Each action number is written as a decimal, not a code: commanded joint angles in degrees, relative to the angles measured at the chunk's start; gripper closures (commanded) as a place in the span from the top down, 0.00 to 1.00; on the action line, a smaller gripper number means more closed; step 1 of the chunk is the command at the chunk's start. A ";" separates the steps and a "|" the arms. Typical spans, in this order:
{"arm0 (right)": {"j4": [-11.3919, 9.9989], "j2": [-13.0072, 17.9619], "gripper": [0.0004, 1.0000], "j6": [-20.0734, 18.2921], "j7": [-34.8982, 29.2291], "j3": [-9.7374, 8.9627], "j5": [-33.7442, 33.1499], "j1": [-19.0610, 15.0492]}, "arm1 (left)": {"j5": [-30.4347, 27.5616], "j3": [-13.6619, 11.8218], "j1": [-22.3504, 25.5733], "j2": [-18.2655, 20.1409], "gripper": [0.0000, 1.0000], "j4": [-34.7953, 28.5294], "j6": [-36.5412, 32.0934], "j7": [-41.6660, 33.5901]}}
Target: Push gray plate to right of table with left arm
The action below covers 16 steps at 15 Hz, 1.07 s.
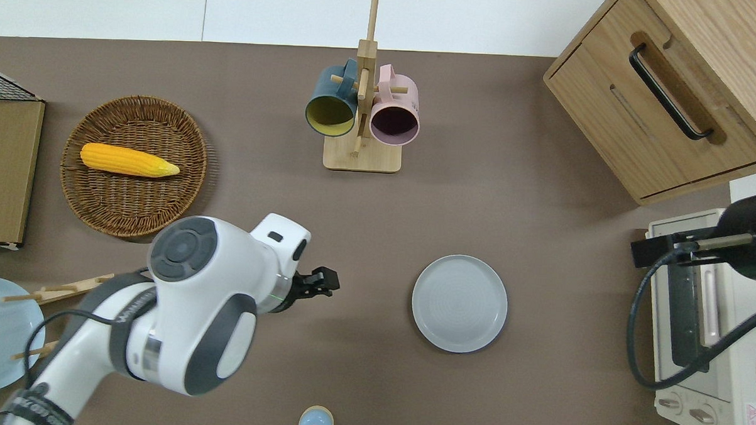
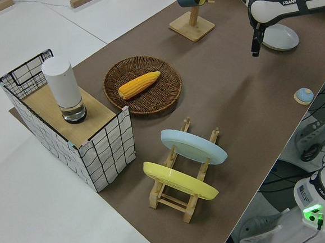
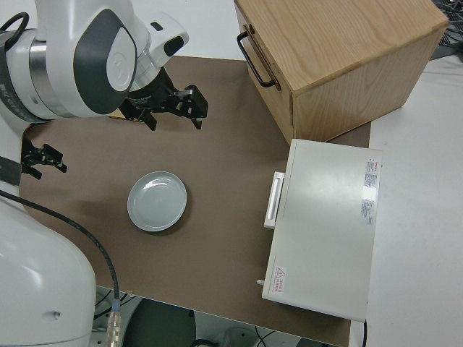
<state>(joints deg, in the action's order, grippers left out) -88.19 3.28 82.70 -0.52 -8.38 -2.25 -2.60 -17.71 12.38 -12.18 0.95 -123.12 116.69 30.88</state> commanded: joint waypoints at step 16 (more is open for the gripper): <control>-0.23 0.41 1.00 -0.08 1.13 -0.06 0.14 -0.39 | 13.05 -23.71 0.13 2.39 0.99 27.48 -23.78 -9.96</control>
<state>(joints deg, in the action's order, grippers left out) -88.19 3.28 82.70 -0.52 -8.38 -2.25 -2.60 -5.85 -11.09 -12.19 4.09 -98.91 95.45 21.14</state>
